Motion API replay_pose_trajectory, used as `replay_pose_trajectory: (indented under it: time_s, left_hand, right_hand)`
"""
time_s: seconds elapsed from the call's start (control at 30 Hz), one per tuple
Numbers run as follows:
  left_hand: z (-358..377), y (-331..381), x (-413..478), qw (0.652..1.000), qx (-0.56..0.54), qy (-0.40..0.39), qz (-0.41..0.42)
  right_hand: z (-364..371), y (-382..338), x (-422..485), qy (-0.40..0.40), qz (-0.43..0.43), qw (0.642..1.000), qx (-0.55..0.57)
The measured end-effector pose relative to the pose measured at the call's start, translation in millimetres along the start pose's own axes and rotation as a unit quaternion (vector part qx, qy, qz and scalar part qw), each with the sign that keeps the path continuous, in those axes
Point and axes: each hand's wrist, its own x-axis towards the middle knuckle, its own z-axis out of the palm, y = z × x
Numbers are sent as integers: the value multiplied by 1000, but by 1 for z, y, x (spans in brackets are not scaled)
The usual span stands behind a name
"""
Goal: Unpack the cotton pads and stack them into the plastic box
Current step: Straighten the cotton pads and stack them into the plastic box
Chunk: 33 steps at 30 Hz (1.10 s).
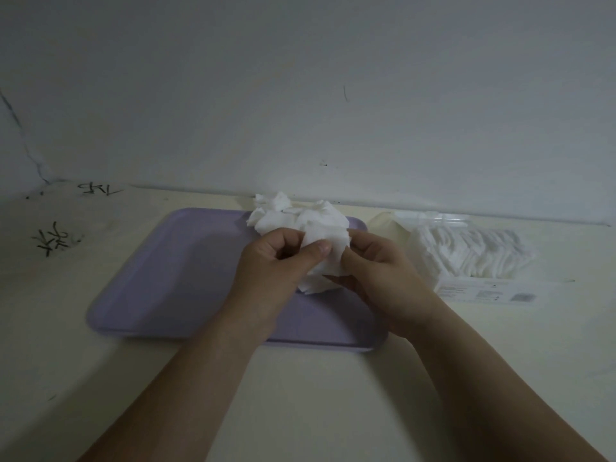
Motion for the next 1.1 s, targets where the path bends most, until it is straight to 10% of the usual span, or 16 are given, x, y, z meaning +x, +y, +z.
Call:
replay_pose_trajectory:
  time_s: [0.53, 0.87, 1.1]
  left_hand:
    - [-6, -1, 11, 999, -42, 5, -30]
    - [-2, -2, 7, 996, -68, 4, -51]
    - [-4, 1, 11, 989, -122, 12, -83]
  right_hand:
    - [-12, 4, 4, -10, -46, 999, 24]
    - [-9, 2, 5, 179, -105, 964, -164]
    - [-7, -7, 0, 167, -107, 965, -174]
